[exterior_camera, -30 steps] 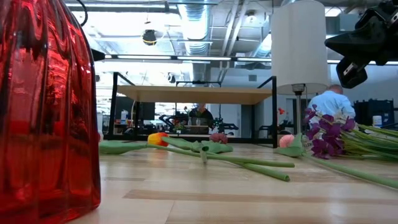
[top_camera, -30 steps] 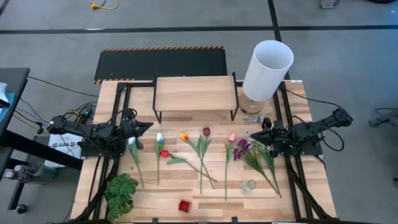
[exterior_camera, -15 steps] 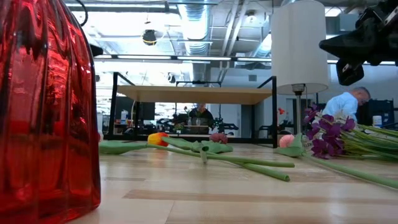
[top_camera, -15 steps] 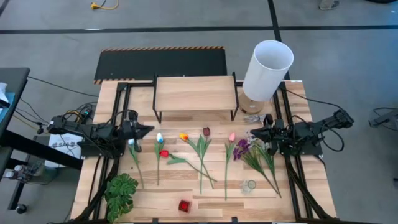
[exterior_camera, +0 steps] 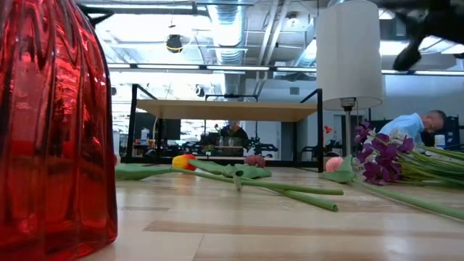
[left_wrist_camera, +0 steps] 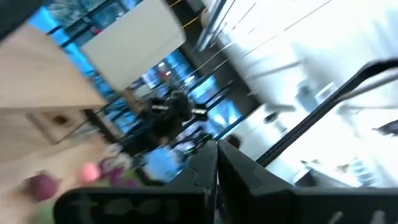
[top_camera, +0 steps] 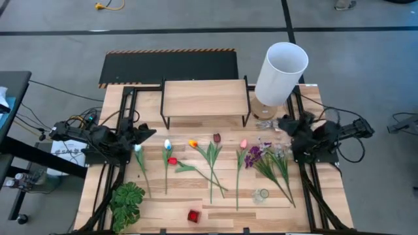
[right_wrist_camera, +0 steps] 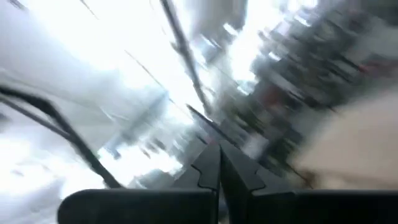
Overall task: Pick and place flowers into a vace then onto a shelf
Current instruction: Put the transparent vase on the shelf
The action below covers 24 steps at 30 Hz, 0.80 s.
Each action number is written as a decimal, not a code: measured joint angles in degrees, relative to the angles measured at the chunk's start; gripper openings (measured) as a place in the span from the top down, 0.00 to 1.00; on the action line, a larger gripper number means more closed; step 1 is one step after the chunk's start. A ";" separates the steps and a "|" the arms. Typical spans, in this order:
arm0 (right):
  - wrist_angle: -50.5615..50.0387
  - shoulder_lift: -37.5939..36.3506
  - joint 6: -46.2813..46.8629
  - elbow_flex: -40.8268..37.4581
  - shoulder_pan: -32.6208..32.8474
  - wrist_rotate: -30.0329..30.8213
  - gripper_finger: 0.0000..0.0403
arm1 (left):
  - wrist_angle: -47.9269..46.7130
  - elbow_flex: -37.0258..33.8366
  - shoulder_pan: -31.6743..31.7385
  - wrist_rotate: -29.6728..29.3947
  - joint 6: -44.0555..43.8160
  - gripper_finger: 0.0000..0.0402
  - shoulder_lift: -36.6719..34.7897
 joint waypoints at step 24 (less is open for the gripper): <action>-71.99 38.26 29.19 45.87 13.56 -16.03 1.00 | 17.15 2.34 -0.02 5.14 7.43 1.00 4.31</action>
